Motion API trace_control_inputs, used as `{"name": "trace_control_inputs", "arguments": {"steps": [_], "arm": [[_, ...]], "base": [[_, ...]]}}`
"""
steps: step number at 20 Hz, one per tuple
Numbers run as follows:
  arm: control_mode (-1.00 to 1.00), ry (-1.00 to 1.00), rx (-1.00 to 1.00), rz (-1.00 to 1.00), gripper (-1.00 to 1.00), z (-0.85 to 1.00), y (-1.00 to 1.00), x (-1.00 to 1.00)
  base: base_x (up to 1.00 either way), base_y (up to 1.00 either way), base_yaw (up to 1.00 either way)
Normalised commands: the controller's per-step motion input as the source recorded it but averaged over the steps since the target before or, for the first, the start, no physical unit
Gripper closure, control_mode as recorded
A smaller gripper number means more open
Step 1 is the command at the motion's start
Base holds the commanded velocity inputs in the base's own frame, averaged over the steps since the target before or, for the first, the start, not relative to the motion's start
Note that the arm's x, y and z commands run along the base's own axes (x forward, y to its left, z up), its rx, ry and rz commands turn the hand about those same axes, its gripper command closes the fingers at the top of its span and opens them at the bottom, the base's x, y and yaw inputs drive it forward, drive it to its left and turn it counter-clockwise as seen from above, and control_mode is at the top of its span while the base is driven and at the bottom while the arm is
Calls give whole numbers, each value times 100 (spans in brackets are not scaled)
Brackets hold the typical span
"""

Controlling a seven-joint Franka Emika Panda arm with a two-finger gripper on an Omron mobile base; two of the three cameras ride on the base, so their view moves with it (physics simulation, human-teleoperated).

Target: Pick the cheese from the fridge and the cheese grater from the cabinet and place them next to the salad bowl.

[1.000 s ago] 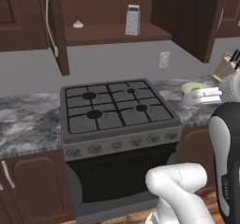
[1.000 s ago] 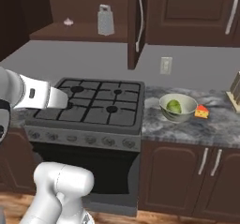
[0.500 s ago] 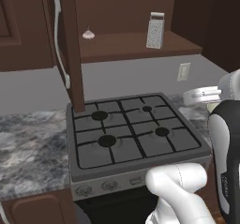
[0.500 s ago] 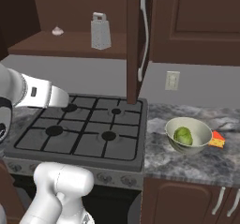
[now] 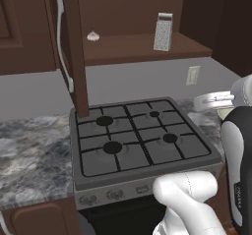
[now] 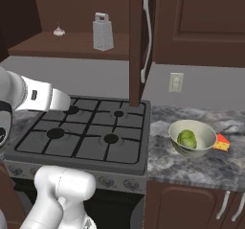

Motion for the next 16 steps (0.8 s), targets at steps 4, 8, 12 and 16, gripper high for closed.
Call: {"name": "trace_control_inputs", "arguments": {"steps": [4, 8, 12, 16], "arm": [[100, 0, 0, 0, -100, 0, 0, 0], [-100, -4, 0, 0, -100, 0, 8, 0], [-100, -2, -1, -1, -100, 5, 27, -6], [-100, -3, -2, 0, -100, 46, 18, -6]], "base": [[0, 0, 0], [0, 0, 0], [0, 0, 0], [0, 0, 0]]}}
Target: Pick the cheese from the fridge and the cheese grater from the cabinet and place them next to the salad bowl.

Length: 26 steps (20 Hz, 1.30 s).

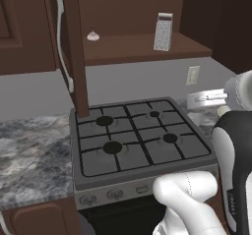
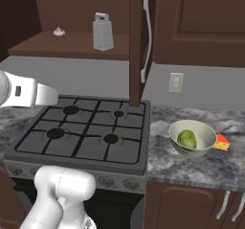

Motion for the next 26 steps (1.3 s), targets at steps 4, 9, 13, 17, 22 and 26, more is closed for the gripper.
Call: {"name": "trace_control_inputs", "arguments": {"steps": [4, 9, 13, 17, 22, 26], "arm": [[-100, -7, 0, 0, -100, 74, 12, 0], [-100, -5, 0, 0, -100, 60, 0, 0], [-100, 0, 5, 0, -100, 18, 0, 15], [-100, -13, 4, -1, -100, 0, 0, 34], [-100, -14, 0, 0, -100, 11, 0, 40], [-100, -1, 0, 0, -100, 7, -1, 38]], "base": [[0, 0, 0], [0, 0, 0], [0, 0, 0], [0, 0, 0], [0, 0, 0], [0, 0, 0]]}}
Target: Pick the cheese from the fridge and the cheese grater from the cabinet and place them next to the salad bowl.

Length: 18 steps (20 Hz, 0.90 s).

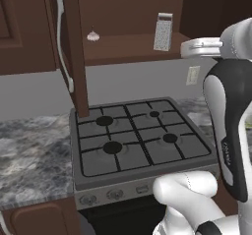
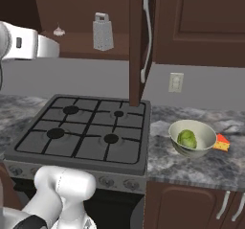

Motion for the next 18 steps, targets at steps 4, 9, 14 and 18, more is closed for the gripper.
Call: {"name": "trace_control_inputs", "arguments": {"steps": [4, 9, 14, 18], "arm": [[-100, 12, 0, 0, -100, 1, -6, 68], [-100, 16, 0, -7, -100, 0, -13, 59], [-100, 2, 0, -21, -100, -2, -1, 54], [-100, -4, 0, -6, -100, -1, -2, 34]], "base": [[0, 0, 0], [0, 0, 0], [0, 0, 0], [0, 0, 0]]}}
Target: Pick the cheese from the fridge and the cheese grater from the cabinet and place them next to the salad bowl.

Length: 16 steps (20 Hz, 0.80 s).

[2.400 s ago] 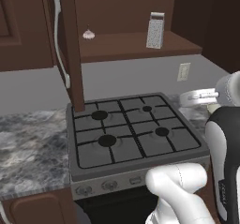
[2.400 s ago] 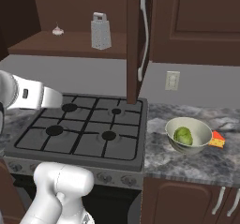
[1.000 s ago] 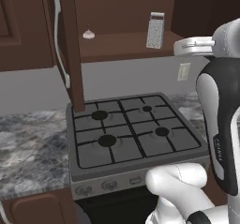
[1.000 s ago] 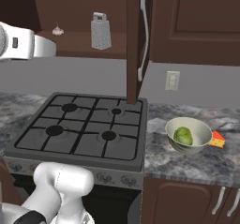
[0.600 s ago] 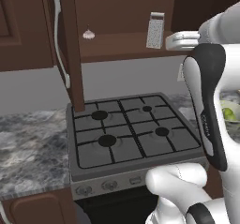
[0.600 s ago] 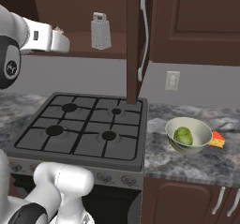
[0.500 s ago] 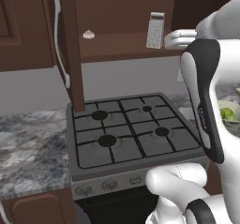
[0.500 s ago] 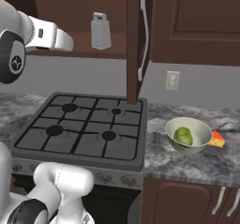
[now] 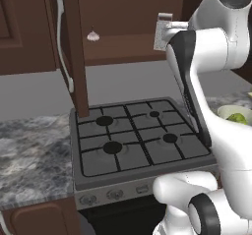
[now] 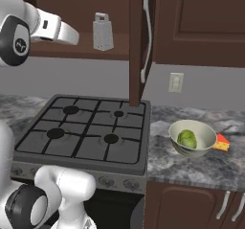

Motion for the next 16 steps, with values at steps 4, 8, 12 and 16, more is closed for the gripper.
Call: {"name": "trace_control_inputs", "arguments": {"steps": [4, 8, 12, 16], "arm": [[-100, -1, 0, 10, -100, -2, -17, 42], [-100, -1, 0, 11, -100, 0, -8, 39], [-100, 0, 0, 3, -100, -2, 0, 45], [-100, 0, 0, 0, -100, -22, 0, 47]], "base": [[0, 0, 0], [0, 0, 0], [0, 0, 0], [0, 0, 0]]}}
